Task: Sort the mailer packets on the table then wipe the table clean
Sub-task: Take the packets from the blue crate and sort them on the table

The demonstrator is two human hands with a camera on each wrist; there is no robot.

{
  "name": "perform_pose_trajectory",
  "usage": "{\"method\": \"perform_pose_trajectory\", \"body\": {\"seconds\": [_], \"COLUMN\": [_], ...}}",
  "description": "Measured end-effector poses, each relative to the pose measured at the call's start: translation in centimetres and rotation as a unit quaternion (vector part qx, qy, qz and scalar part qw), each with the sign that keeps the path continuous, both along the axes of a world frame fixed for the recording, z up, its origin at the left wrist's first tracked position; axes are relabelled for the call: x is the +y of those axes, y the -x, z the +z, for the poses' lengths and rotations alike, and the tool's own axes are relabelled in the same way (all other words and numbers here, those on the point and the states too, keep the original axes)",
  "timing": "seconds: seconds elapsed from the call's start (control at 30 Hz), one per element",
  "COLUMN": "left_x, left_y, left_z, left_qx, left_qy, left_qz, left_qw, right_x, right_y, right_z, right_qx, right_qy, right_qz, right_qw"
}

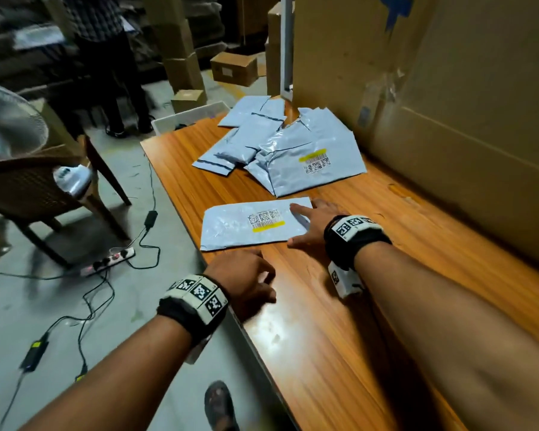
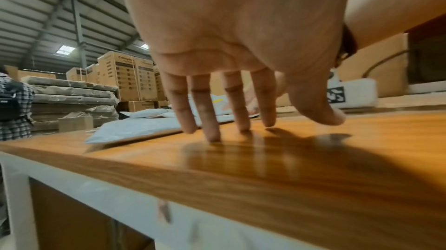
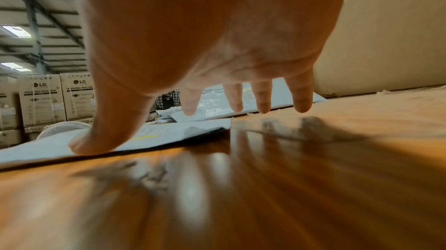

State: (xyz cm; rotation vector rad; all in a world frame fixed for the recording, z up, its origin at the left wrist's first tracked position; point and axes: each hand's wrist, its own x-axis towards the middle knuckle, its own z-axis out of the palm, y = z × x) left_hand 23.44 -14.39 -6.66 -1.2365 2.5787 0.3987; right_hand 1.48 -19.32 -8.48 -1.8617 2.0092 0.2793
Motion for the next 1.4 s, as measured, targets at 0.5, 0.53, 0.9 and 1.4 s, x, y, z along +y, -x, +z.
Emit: {"method": "perform_pose_trajectory", "body": {"seconds": [0.5, 0.53, 0.9, 1.4], "left_x": [-21.2, -21.9, -24.2, -24.1], "left_y": [5.3, 6.1, 9.9, 10.1], "left_z": [-0.6, -0.4, -1.2, 0.6], "left_qx": [0.198, 0.198, 0.051, 0.039], "left_qy": [0.038, 0.05, 0.236, 0.223], "left_qz": [-0.075, -0.092, -0.184, -0.189], "left_qw": [0.977, 0.975, 0.953, 0.955], "right_x": [-1.9, -1.5, 1.8, -3.7], "right_y": [-1.1, -0.5, 2.7, -6.8], "right_z": [1.4, 1.6, 4.0, 1.8], "right_qx": [0.009, 0.006, 0.101, 0.016], "right_qy": [-0.038, -0.031, -0.054, -0.065], "right_qz": [-0.062, -0.074, -0.271, -0.31], "right_qw": [0.997, 0.997, 0.956, 0.948]}}
